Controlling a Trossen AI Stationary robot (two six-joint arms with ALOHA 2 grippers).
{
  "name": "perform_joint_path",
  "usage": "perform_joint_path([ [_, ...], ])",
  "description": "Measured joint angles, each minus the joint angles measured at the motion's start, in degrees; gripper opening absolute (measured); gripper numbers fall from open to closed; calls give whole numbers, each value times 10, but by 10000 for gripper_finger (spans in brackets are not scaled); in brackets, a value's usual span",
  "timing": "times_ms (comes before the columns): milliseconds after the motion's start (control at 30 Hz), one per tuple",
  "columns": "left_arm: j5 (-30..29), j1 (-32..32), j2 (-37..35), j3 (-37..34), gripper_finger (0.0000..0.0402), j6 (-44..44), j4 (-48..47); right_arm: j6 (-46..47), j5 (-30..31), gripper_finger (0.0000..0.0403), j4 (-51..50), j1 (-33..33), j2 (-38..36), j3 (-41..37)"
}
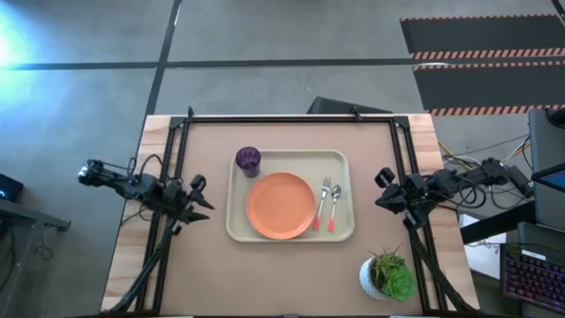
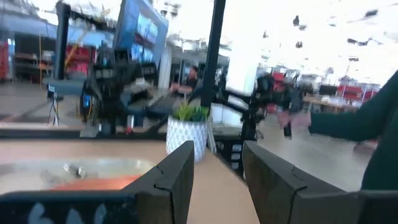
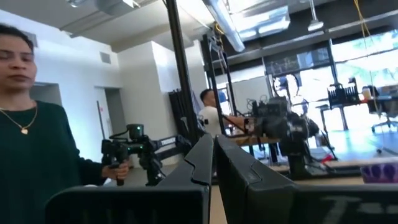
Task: Pick and place plate/cup/fork/spoon on tray
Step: Return to Home Position
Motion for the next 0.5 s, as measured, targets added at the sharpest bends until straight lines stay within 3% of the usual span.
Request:
perform_joint_path([
  [233,-13,28,0,0,120,38,11,-15,10,9,-37,-31,-35,-4],
  [500,-16,157,1,0,120,61,11,-7,-22,9,-113,-148,-60,-4],
])
